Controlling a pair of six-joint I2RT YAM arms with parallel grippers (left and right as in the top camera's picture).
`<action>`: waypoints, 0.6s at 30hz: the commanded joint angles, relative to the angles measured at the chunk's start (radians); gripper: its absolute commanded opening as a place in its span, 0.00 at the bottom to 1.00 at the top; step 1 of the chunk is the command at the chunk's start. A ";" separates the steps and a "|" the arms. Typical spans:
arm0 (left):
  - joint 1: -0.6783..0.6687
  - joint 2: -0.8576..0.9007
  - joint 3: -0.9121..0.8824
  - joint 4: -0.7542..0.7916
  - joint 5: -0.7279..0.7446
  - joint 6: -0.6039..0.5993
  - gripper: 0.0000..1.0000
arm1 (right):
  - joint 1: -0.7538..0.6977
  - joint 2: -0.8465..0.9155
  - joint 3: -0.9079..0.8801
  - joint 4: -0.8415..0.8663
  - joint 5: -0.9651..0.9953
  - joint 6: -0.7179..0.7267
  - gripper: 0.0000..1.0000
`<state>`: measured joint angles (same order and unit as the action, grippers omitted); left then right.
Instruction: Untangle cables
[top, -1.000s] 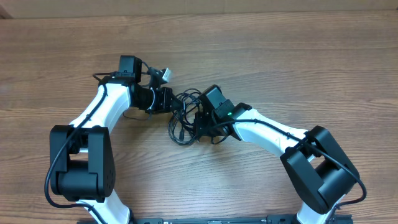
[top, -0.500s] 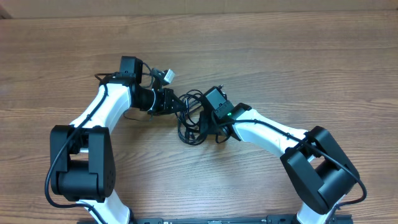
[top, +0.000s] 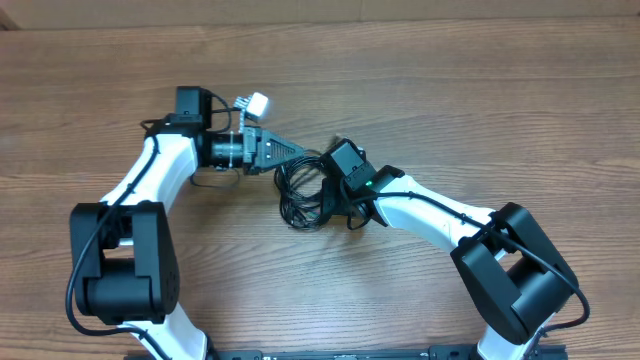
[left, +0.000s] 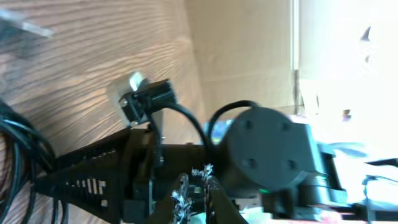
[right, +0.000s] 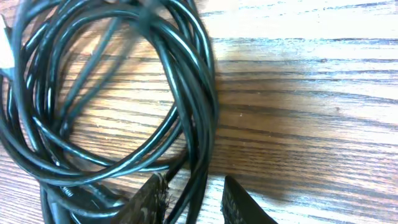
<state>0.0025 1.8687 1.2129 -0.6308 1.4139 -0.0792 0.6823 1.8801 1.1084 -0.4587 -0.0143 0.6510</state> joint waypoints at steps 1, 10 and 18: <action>0.038 0.010 0.019 -0.007 -0.060 -0.004 0.17 | 0.003 -0.036 0.004 0.004 0.014 0.000 0.29; -0.085 0.010 0.018 -0.128 -0.805 -0.151 0.28 | 0.003 -0.036 0.004 0.011 0.013 0.015 0.29; -0.257 0.011 0.018 -0.067 -1.180 -0.307 0.34 | 0.003 -0.036 0.004 0.005 0.013 0.034 0.28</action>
<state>-0.2092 1.8687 1.2175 -0.7223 0.4152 -0.3248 0.6823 1.8801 1.1084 -0.4572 -0.0143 0.6777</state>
